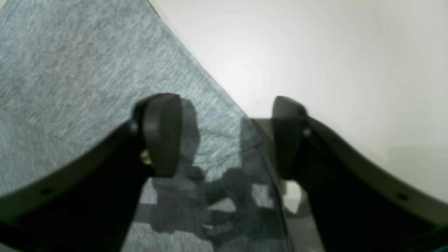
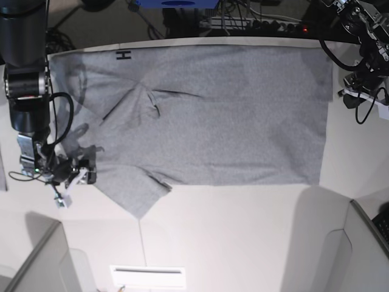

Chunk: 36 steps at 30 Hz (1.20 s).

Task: Fold the T-shirt properly
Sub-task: 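Grasp the shirt's opposite edge beside the sleeve with the right gripper, then lower the left gripper to the hem corner and grasp it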

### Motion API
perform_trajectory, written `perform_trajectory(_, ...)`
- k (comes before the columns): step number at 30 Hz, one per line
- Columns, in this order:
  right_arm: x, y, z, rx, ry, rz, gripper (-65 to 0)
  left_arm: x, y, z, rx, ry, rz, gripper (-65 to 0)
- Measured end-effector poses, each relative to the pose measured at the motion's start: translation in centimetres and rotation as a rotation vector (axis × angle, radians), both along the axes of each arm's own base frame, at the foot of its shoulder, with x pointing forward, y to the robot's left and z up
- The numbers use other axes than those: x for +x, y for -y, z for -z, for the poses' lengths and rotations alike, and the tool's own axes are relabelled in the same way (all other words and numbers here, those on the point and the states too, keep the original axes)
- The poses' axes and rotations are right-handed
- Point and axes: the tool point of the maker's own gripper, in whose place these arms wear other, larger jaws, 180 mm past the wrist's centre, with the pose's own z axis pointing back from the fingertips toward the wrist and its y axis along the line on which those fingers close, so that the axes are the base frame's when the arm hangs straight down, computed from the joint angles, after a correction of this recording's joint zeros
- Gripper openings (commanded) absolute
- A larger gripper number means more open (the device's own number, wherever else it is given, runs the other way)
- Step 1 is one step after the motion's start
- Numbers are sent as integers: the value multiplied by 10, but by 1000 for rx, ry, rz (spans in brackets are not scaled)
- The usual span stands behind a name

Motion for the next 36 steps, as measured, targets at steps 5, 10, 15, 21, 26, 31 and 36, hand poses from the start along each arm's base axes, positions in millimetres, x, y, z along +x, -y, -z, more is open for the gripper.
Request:
perform_trajectory(5, -2, -7, 4, -49, -13, -68, -329, 3, -11, 0, 56, -25, -28, -650)
perform_trajectory(10, 0, -10, 3, -25, 1, -52, -332, 3, -13, 1, 63, -30, -35, -650)
perform_trajectory(15, 0, -10, 3, -23, -1, -49, -521, 12, -14, -1, 50, -8, -40, -650)
perform_trajectory(21, -2, -11, 5, -17, -7, -47, -650, 31, -16, 24, -66, -16, -79, -487)
perform_trajectory(26, -2, -11, 5, -17, -8, -49, -650, 54, -18, 36, -85, -51, -77, -142)
perform_trajectory(31, -2, -12, 5, -15, -9, -49, -650, 113, -8, 32, 101, -27, 23, -15)
perform_trajectory(36, -2, -13, 5, -13, -9, -54, -650, 138, -9, 67, 80, -103, 19, -18)
